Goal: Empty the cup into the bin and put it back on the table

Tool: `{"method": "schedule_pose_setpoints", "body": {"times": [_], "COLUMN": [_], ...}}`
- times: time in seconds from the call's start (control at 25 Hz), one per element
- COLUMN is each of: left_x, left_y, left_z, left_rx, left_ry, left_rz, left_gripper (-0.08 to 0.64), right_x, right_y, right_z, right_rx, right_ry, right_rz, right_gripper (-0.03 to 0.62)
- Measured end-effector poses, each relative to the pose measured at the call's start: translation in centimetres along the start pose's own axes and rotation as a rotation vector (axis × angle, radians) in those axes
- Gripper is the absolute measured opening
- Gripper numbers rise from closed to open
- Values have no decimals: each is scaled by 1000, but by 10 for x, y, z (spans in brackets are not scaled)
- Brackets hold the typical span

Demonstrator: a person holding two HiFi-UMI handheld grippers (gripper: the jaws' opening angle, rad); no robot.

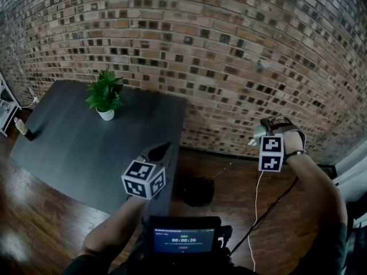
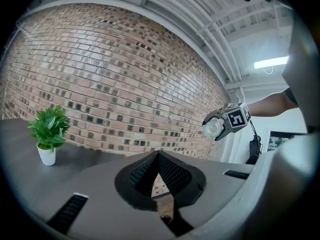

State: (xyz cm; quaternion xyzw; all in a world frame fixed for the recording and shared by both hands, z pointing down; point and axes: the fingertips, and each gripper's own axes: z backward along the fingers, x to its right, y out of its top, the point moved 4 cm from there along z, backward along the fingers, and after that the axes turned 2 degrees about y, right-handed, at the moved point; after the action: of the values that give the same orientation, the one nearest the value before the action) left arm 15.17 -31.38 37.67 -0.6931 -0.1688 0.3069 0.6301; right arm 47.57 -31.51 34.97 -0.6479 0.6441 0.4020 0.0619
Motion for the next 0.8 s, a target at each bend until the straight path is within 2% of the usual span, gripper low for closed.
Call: {"method": "schedule_pose_setpoints", "body": {"times": [0.56, 0.8], "left_x": [-6, -6], "left_y": [-2, -2], "left_z": [5, 7], "left_rx": [-6, 4], "left_ry": [15, 18], "left_rz": [2, -1], "left_gripper": [2, 2], "right_x": [2, 2], "right_y": [3, 6], "right_z": [-3, -3], "right_rx": [-50, -49], "right_ry": [-32, -35], "right_rz": [101, 99], "right_gripper": [397, 397]}}
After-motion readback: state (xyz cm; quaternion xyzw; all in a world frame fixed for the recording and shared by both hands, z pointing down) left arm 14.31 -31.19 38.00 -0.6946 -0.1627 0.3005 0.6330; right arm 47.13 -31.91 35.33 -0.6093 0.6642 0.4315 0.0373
